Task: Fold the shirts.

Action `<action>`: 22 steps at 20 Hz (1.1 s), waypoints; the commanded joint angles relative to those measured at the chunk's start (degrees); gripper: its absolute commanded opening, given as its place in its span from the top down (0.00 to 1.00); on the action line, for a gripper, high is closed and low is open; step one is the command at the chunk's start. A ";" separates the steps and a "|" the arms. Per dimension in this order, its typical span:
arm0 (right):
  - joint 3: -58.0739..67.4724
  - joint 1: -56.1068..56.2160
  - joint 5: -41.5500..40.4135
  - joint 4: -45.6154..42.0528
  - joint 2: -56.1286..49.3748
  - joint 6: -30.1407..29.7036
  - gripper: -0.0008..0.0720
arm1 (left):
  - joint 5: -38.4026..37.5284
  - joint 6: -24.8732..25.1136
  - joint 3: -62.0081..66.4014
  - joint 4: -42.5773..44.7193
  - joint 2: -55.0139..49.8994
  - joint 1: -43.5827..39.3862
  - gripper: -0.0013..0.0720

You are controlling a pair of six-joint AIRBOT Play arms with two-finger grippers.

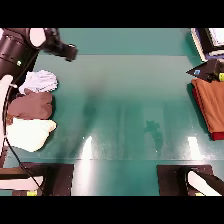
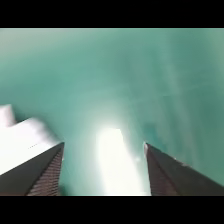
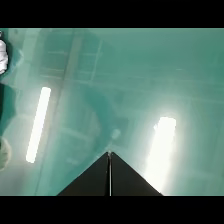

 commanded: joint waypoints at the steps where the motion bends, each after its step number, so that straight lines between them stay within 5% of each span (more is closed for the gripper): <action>1: 0.00 0.04 0.00 0.04 0.04 0.02 0.97 | -0.61 -3.34 -2.80 4.39 -3.41 9.42 0.19; 12: 0.00 0.04 -0.37 0.04 0.04 0.04 0.97 | 11.45 -4.74 -9.11 1.53 -17.20 21.73 0.19; 13: 0.00 0.07 -0.61 0.07 0.04 0.04 0.97 | 11.52 -4.76 -9.11 1.44 -17.42 21.73 0.32; 15: 0.00 0.07 -0.87 0.13 0.04 0.07 0.97 | 11.45 -4.66 -9.09 1.44 -17.44 21.73 0.88; 16: 0.00 0.07 -0.94 0.13 0.04 0.07 0.97 | 10.51 -4.66 -8.90 1.44 -17.44 21.73 0.95; 22: 4.50 0.04 -5.18 0.20 0.02 0.04 0.97 | 3.26 -2.64 -3.41 -2.45 -10.01 19.69 0.96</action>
